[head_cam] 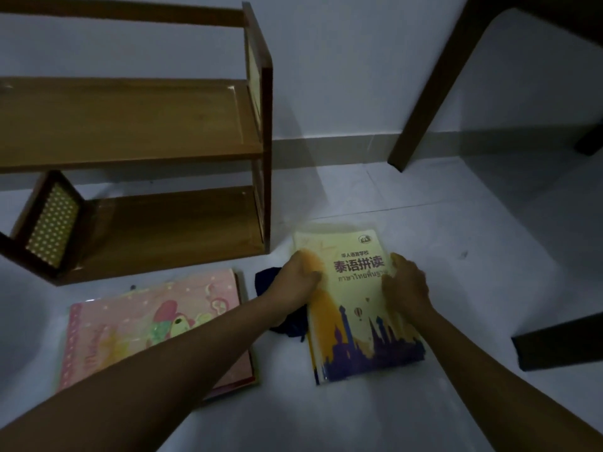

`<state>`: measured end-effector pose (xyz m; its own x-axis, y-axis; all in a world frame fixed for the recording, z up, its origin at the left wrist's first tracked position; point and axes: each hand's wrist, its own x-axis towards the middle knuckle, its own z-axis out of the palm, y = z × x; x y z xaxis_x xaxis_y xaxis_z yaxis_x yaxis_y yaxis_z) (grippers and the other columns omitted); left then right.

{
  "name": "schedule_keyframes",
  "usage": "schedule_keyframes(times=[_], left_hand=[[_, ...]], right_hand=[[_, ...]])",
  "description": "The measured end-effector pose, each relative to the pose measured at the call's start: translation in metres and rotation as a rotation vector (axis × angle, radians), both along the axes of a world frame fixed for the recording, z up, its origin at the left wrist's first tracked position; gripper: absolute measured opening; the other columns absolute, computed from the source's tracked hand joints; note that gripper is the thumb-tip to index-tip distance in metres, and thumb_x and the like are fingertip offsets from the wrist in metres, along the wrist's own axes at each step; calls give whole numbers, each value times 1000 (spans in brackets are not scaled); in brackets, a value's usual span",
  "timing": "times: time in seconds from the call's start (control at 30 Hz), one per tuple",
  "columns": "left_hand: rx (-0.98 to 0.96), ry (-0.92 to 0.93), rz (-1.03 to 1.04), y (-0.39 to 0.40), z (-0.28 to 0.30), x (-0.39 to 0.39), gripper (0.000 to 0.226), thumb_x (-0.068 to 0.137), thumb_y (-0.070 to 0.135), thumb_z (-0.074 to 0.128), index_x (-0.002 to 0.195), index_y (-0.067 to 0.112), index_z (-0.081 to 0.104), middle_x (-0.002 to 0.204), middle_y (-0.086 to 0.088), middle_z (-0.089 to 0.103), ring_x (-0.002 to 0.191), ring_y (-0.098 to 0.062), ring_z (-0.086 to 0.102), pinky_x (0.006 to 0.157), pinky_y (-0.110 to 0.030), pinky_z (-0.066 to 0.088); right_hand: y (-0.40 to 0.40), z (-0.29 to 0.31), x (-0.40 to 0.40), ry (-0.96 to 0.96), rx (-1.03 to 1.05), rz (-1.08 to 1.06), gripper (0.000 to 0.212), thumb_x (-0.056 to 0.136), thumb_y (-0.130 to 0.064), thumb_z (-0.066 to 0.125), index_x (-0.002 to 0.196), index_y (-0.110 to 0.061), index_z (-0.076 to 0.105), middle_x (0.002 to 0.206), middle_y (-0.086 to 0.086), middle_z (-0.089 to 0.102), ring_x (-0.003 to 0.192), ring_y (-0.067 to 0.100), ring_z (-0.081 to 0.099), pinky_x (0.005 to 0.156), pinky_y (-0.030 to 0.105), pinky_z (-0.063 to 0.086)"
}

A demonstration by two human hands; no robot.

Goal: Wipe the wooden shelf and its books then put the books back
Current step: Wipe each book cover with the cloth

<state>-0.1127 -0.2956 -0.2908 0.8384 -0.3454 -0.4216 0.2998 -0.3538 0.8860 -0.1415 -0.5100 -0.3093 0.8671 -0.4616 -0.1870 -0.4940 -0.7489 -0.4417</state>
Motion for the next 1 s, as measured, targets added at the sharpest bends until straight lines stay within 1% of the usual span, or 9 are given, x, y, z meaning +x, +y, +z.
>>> schedule_keyframes(times=[0.13, 0.23, 0.3, 0.37, 0.5, 0.57, 0.67, 0.87, 1.0], left_hand=[[189, -298, -176, 53, 15, -7, 63, 96, 28, 54, 150, 21, 22, 143, 4, 43, 130, -15, 43, 95, -16, 36], [345, -432, -313, 126, 26, -22, 75, 87, 55, 52, 147, 34, 12, 151, 18, 18, 133, 1, 23, 102, -5, 22], [561, -389, -392, 178, 25, -36, 114, 62, 92, 30, 151, 28, -1, 154, 16, -4, 141, -1, 3, 115, -20, 12], [764, -340, -404, 226, 13, -51, 137, 42, 103, 8, 150, 21, -14, 152, 8, -22, 143, -10, -16, 120, -37, 3], [910, -327, -321, 294, -10, -81, 135, 47, 101, 0, 149, 14, -19, 149, -8, -34, 139, -21, -28, 120, -47, 2], [865, -280, -265, 319, -22, -93, 128, 53, 100, 11, 145, 20, -27, 146, -3, -40, 139, -18, -30, 120, -47, 1], [759, -301, -217, 338, -35, -101, 126, 63, 91, 45, 144, 29, -29, 151, 9, -35, 143, -12, -23, 120, -48, 1], [705, -354, -250, 352, -53, -98, 124, 63, 88, 49, 141, 34, -31, 155, 7, -29, 146, -14, -18, 120, -48, 3], [729, -348, -285, 354, -60, -98, 127, 64, 86, 50, 146, 25, -26, 154, 2, -31, 145, -16, -20, 120, -46, -1]], right_hand=[[47, 20, 0, -193, -58, 319, 63, 92, -17, 56, 148, -11, 28, 153, 13, 31, 139, 30, 28, 114, 40, 23], [108, 20, -9, -118, -50, 729, 73, 93, -33, 55, 152, -19, 15, 161, 9, 9, 148, 25, 8, 119, 38, 8], [138, 3, -15, 27, -118, 866, 82, 91, -44, 54, 153, -22, 5, 161, 13, -2, 148, 31, -1, 119, 43, 5], [150, -22, -18, 107, -197, 914, 83, 90, -42, 53, 153, -17, 6, 159, 21, 2, 146, 41, 4, 119, 51, 11], [161, -32, 0, 65, -138, 784, 47, 83, -12, 54, 129, -4, 50, 117, 24, 53, 106, 41, 55, 87, 39, 48], [169, -14, 12, -41, -16, 648, 32, 83, -8, 51, 116, -7, 54, 105, 13, 56, 95, 32, 56, 80, 34, 47], [191, 12, 13, -276, 138, 578, 52, 78, -6, 46, 129, -10, 51, 115, 2, 51, 106, 20, 51, 88, 28, 40], [273, -13, -35, -56, 58, 1029, 67, 75, -36, 48, 139, -19, 42, 142, 6, 34, 131, 25, 32, 108, 46, 37], [313, -18, -72, -149, 89, 1258, 50, 82, -49, 58, 124, -22, 52, 133, 2, 42, 125, 20, 38, 103, 37, 38]])
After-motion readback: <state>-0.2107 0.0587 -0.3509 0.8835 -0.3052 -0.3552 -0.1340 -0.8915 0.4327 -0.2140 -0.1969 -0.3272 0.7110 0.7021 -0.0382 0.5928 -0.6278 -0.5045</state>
